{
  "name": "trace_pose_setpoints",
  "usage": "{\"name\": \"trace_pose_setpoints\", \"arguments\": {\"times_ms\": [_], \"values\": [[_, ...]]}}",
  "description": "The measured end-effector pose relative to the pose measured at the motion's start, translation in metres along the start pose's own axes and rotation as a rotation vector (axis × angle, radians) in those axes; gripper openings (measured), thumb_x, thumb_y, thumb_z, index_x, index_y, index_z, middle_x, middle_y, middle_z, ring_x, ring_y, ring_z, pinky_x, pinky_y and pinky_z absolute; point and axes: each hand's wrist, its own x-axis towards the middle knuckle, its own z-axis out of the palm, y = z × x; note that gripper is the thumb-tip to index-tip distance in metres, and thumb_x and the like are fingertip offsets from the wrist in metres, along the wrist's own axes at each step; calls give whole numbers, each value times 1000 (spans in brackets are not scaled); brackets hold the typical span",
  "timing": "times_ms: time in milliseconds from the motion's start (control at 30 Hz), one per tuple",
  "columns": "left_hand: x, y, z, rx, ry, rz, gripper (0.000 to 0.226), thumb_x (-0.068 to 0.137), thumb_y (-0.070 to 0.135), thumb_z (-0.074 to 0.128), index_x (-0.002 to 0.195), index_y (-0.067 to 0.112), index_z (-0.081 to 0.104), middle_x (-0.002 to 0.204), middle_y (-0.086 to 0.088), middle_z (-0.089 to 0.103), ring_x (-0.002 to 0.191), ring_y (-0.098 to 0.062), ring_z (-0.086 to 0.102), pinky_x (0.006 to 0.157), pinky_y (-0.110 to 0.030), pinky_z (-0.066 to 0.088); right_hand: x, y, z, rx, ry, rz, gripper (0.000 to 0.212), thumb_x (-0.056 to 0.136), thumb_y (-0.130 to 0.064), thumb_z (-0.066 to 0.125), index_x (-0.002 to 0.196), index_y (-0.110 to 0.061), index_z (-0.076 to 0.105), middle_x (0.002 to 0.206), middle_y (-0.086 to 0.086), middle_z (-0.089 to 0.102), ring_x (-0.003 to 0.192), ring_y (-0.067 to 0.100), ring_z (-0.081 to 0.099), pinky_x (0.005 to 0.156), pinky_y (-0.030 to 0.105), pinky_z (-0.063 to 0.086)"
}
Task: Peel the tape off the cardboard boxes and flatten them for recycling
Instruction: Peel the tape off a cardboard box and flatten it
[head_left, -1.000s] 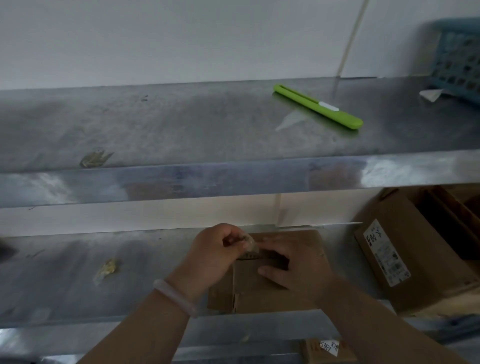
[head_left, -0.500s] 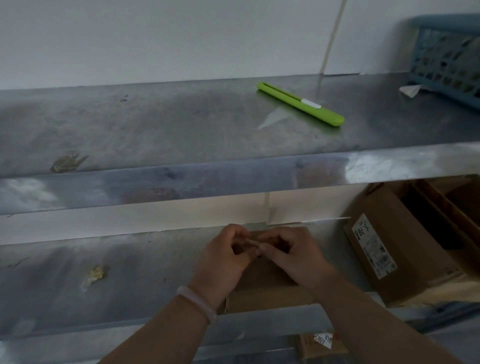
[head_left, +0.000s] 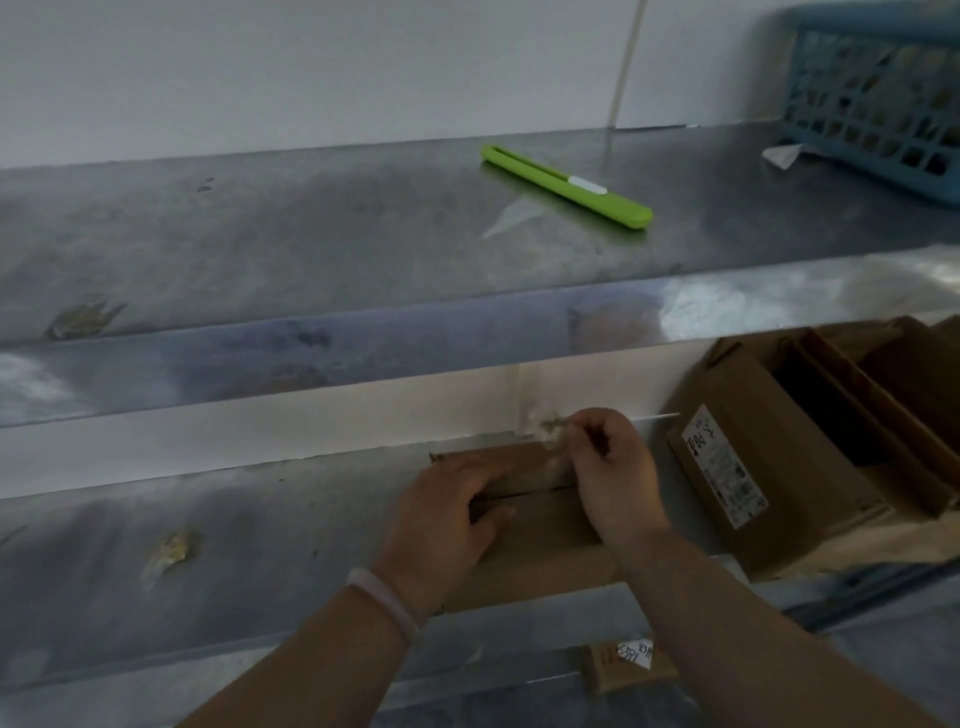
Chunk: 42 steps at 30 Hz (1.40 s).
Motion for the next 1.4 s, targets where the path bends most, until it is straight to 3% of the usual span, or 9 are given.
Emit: {"name": "trace_pose_setpoints", "arguments": {"times_ms": [100, 233, 400, 567, 767, 900, 1000, 1267, 1400], "values": [[1, 0, 0, 149, -23, 46, 35, 88, 43, 60, 121, 35, 63, 128, 15, 55, 116, -8, 50, 101, -24, 37, 2, 3, -19, -73, 80, -34, 18, 90, -19, 64, 81, -35, 63, 85, -16, 65, 81, -9, 58, 63, 2, 40], [3, 3, 1, 218, -38, 49, 36, 87, 46, 55, 121, 37, 63, 127, 13, 54, 114, -13, 50, 99, -29, 39, 0, 8, -38, -460, -211, -261, 8, 81, -25, 74, 88, -29, 76, 93, -19, 58, 89, -7, 55, 78, 5, 42], [6, 13, 4, 333, -19, 75, 46, 81, 53, 44, 119, 35, 64, 116, 5, 55, 102, -20, 54, 84, -36, 47, -1, 3, -32, -717, -406, -297, 44, 87, -37, 64, 130, -28, 60, 129, -3, 60, 120, 16, 51, 108, 30, 36], [9, 7, 8, 419, -74, 69, 50, 87, 61, 41, 132, 40, 51, 122, 5, 45, 109, -17, 48, 88, -34, 45, 0, -2, -26, -903, -418, -289, 21, 89, -35, 55, 100, -19, 64, 110, 3, 60, 105, 24, 53, 95, 36, 43], [10, 6, 7, 438, -90, 61, 49, 89, 60, 40, 133, 42, 49, 123, 7, 42, 110, -17, 46, 89, -35, 46, 5, -3, -50, -735, -200, -64, 11, 82, -19, 62, 84, -29, 59, 87, -9, 60, 82, 11, 60, 71, 26, 49], [9, 7, 8, 440, -92, 69, 48, 89, 60, 39, 133, 44, 48, 126, 10, 40, 112, -15, 44, 90, -34, 46, -2, -2, -61, -925, -65, -278, 14, 81, -18, 63, 85, -29, 55, 83, -10, 56, 85, 14, 52, 69, 31, 48], [9, 7, 10, 439, -80, 72, 46, 89, 59, 41, 131, 43, 51, 127, 10, 42, 112, -16, 46, 90, -35, 46, -3, -9, -48, -880, -135, -442, 8, 81, -11, 65, 82, -19, 67, 91, -1, 61, 84, 21, 57, 68, 30, 46], [10, 6, 11, 440, -77, 72, 45, 88, 58, 44, 129, 42, 54, 127, 8, 45, 112, -19, 47, 88, -35, 45, -9, 1, -24, -797, -478, -453, 34, 101, -28, 44, 127, -19, 64, 124, 2, 62, 115, 18, 51, 106, 28, 31], [8, 9, 9, 457, -53, 86, 45, 86, 55, 48, 126, 37, 59, 126, 5, 50, 111, -22, 50, 89, -38, 43, -3, -8, -33, -625, -462, -354, 23, 93, -20, 59, 113, -19, 72, 99, 1, 69, 93, 16, 60, 83, 24, 44]]}}
